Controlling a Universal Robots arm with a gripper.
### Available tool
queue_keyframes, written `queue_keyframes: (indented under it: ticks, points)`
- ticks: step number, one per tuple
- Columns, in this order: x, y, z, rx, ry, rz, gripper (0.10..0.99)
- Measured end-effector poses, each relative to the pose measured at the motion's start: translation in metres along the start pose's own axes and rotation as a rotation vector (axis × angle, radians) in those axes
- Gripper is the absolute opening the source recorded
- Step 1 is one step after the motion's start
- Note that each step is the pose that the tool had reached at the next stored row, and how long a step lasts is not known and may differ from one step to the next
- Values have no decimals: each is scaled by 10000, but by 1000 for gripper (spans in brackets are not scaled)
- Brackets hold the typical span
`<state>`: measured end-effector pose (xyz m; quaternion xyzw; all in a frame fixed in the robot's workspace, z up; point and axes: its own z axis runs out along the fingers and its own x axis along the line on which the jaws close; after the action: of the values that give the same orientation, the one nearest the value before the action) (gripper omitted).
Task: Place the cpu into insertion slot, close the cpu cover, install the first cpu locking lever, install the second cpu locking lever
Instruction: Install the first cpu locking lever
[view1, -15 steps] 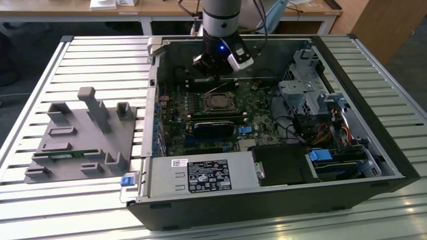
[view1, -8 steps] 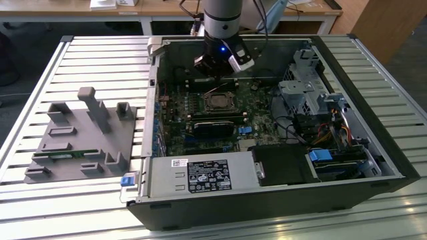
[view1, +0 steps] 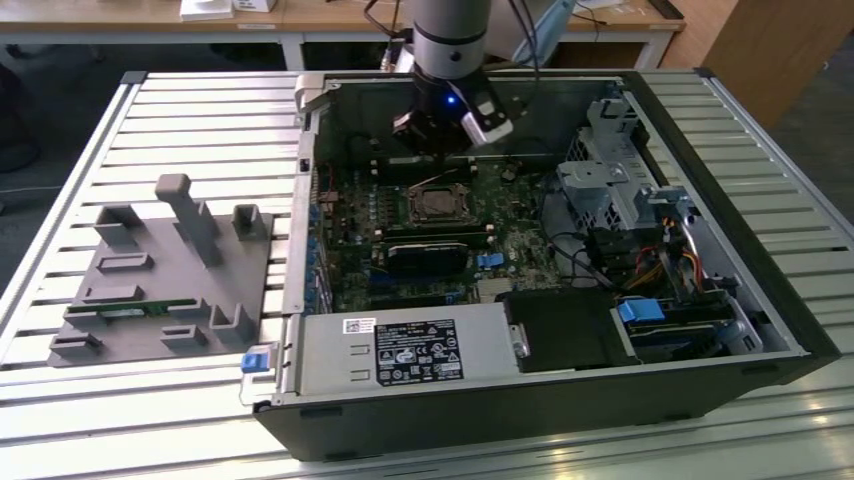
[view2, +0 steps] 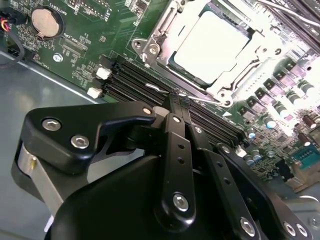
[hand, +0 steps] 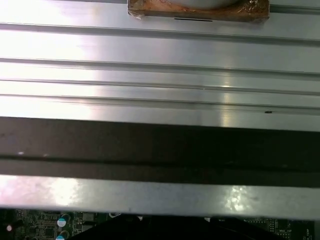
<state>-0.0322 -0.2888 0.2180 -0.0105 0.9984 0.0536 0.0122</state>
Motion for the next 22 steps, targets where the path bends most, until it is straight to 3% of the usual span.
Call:
queue_keyframes:
  ticks: [7,22]
  points:
    - [-76,-3,37,1,-3,50,122]
    - [-122,-18,161,8,1,120,122]
